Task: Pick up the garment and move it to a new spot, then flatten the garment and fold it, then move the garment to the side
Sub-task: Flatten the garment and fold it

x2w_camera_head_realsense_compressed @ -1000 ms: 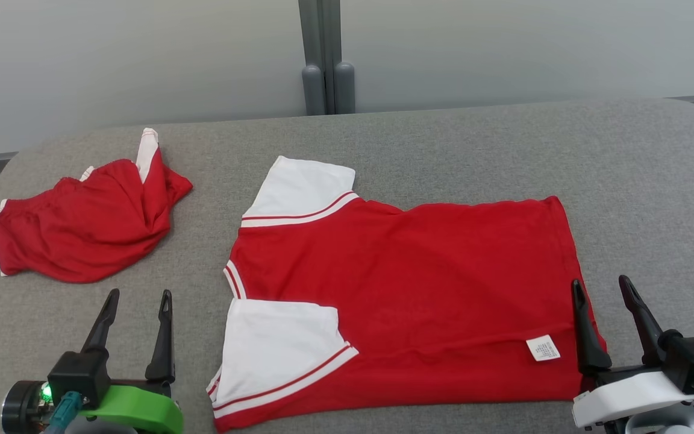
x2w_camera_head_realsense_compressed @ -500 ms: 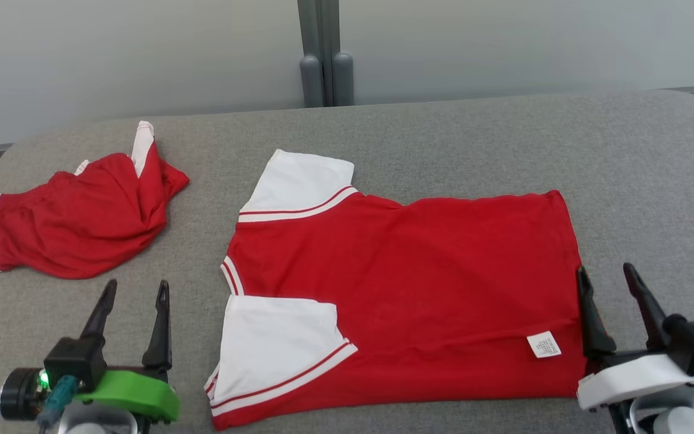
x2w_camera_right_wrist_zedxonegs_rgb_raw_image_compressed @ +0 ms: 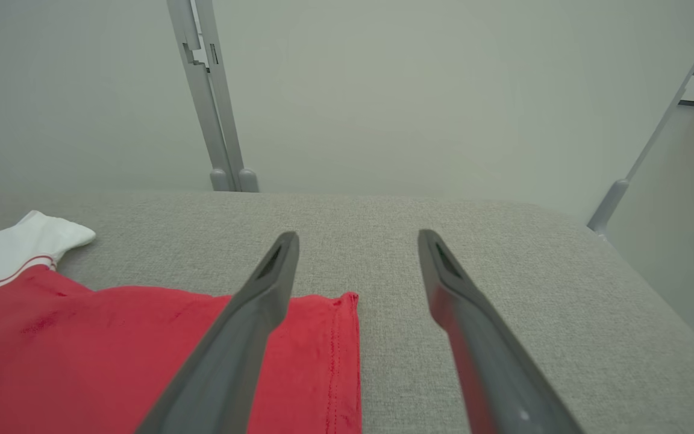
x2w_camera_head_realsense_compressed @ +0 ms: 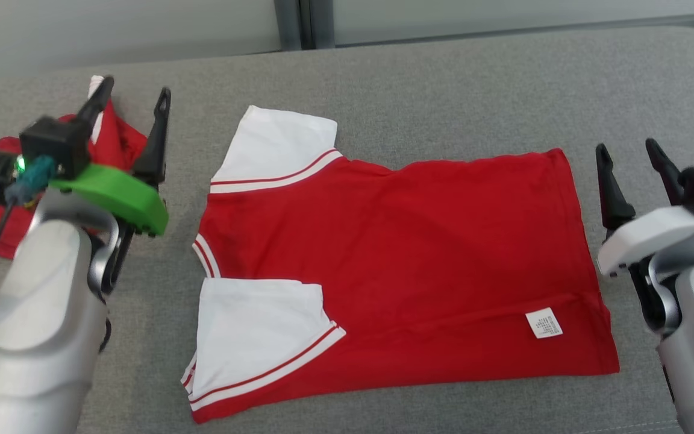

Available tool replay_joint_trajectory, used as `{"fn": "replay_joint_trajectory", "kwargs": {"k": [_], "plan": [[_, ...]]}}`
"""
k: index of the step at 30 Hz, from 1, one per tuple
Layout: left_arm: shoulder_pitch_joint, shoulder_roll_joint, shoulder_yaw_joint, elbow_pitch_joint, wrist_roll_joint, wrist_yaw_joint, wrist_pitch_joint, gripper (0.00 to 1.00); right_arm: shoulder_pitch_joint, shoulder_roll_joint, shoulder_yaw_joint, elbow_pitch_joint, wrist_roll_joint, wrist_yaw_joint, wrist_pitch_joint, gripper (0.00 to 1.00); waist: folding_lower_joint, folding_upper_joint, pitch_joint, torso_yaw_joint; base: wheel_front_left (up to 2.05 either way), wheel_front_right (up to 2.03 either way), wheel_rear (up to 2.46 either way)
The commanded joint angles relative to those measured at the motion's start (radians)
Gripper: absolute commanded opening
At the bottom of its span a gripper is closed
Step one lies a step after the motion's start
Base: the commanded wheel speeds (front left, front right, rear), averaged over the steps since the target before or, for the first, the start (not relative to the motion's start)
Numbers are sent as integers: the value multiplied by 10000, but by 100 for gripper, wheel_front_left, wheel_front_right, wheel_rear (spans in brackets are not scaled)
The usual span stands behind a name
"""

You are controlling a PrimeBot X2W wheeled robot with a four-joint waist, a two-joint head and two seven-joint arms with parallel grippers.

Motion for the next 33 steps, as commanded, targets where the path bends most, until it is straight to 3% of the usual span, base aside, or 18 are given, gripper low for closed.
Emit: {"fn": "replay_joint_trajectory", "kwargs": {"k": [1,9,15,24,33], "plan": [[-665,225,-388,227,-316,-24,185,100,-510,-4,124,252,81,-18,117,100,0,0,888,-376,0,0,0],[-3572,1033,-2081,1473,-2456,-25,1131,100,-2794,341,1120,2231,425,-18,430,100,0,0,2292,-1294,0,0,0],[-4920,1501,-3588,2224,-3441,-26,1999,100,-4171,816,1853,3517,681,-18,384,100,0,0,3149,-1940,0,0,0],[-5745,2089,-5352,3202,-4744,-27,3155,100,-5398,1312,2740,4770,1114,-18,134,100,0,0,3622,-2500,0,0,0],[-6090,2378,-6487,3812,-5395,-27,3803,100,-6056,1374,3459,5769,1479,-18,-173,100,0,0,3579,-2389,0,0,0]]}}
